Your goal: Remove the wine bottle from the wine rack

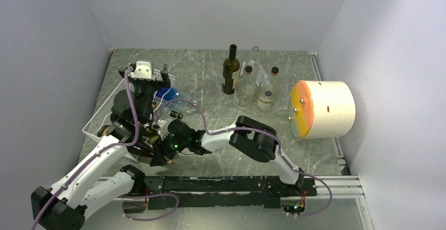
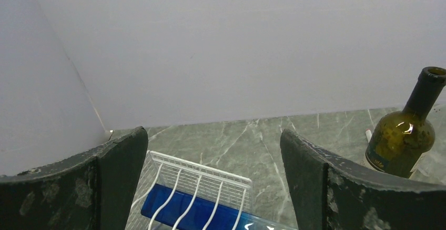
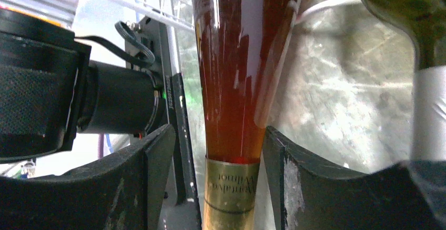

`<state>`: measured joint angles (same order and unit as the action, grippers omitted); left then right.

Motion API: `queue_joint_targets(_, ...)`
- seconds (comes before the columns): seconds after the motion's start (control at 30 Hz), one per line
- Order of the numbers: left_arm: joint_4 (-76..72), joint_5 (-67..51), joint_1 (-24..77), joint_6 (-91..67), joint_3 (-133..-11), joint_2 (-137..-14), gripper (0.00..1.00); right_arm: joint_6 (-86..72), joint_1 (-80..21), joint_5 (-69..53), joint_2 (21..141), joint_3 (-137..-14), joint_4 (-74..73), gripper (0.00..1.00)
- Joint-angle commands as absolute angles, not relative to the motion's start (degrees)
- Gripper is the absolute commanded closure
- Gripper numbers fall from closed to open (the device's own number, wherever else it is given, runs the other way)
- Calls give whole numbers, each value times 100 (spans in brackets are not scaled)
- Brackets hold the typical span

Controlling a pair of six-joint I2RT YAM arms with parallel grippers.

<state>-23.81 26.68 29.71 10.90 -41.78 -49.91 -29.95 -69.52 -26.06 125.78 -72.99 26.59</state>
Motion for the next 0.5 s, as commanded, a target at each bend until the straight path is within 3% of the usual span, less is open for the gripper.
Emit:
queue_joint_targets(0.0, -2419, 2556, 2933, 993, -4216, -4860, 1, -3088, -6988, -2280, 12996, -7387, 3079, 36)
queue_joint_targets(0.13, -2417, 2584, 2935, 996, -4219, -4882, 1, -3090, -6989, -2181, 13098, -7447, 3225, 43)
queue_joint_targets(0.47, -2395, 2523, 2929, 988, -4213, -4868, 1, -2827, -6955, -2088, 12363, -6829, 3260, 86)
